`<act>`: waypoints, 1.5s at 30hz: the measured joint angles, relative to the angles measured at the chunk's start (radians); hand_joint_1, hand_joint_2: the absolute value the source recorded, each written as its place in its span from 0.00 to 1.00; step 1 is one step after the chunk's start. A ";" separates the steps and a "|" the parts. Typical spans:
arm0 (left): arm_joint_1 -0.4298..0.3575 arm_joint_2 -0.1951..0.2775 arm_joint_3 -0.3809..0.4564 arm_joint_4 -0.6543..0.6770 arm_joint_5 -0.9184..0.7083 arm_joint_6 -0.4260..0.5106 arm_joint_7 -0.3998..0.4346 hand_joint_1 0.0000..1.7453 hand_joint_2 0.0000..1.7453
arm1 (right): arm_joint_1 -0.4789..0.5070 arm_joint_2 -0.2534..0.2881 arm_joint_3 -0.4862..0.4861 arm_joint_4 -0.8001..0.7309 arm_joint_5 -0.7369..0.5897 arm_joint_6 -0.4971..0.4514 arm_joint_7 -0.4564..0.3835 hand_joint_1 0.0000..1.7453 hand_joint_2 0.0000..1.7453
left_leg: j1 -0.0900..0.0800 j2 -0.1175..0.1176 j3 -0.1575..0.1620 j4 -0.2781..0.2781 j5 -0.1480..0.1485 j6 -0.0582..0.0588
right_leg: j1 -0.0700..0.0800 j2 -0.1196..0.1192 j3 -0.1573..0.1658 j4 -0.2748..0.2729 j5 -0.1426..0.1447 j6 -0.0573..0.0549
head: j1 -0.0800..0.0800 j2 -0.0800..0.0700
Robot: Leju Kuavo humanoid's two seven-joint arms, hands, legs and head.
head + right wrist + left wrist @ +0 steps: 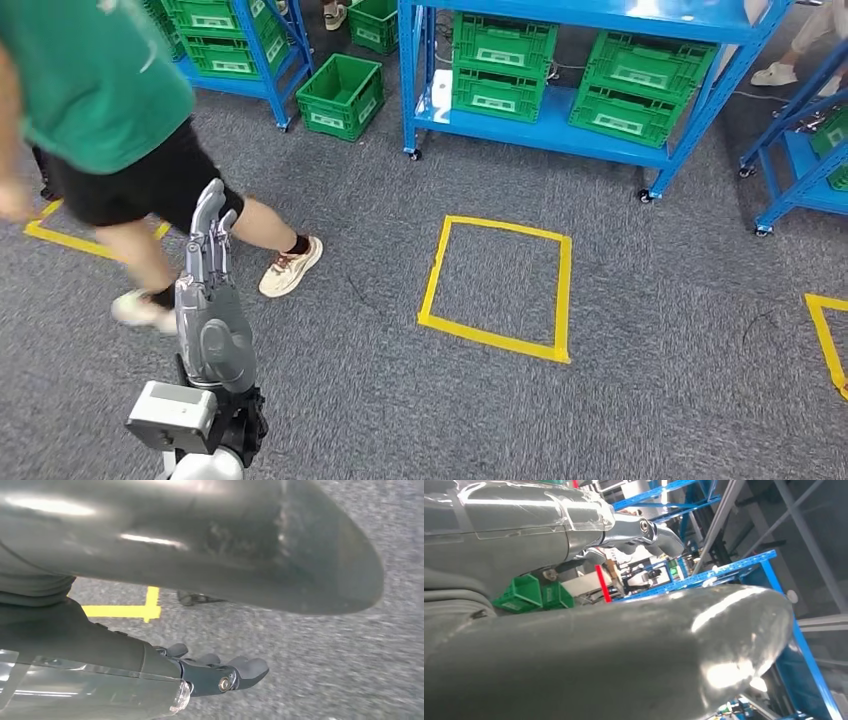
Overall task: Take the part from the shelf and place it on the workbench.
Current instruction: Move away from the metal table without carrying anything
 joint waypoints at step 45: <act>-0.005 0.017 -0.010 -0.005 0.052 0.000 -0.039 0.00 0.00 | -0.015 0.004 0.001 0.000 0.008 0.005 0.002 0.00 0.00 | -0.010 -0.008 0.043 -0.058 0.035 0.048 | 0.008 -0.004 -0.100 0.130 0.004 0.014 | 0.007 0.000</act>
